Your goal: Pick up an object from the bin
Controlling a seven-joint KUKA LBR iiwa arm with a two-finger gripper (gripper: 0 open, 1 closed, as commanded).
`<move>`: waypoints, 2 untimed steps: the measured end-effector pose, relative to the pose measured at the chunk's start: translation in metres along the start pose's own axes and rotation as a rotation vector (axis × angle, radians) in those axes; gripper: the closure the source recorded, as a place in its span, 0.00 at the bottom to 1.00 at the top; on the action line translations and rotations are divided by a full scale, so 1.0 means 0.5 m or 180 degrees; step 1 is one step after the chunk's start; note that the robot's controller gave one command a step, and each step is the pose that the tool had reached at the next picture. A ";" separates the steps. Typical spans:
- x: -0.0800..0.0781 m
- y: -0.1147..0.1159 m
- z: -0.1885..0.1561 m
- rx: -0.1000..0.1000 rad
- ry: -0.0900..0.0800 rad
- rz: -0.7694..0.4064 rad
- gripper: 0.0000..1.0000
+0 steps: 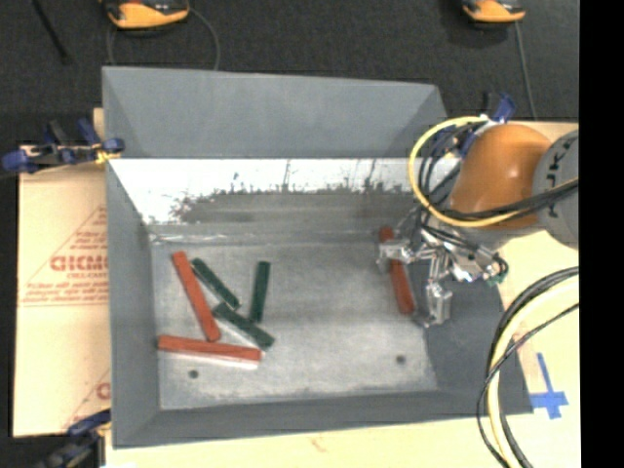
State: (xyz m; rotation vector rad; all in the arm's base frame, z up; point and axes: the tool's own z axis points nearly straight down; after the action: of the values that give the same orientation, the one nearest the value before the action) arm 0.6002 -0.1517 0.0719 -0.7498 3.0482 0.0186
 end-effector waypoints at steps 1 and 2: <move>-0.034 -0.013 -0.008 0.0017 -0.0043 -0.1204 0.00; -0.045 -0.007 -0.013 0.0025 -0.0021 -0.1213 0.00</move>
Offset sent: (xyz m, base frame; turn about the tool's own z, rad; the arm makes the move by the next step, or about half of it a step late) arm 0.0338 -0.0092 -0.0019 -0.5475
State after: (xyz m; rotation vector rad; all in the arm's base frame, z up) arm 0.6217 -0.1445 0.0784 -1.3092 2.8416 0.0080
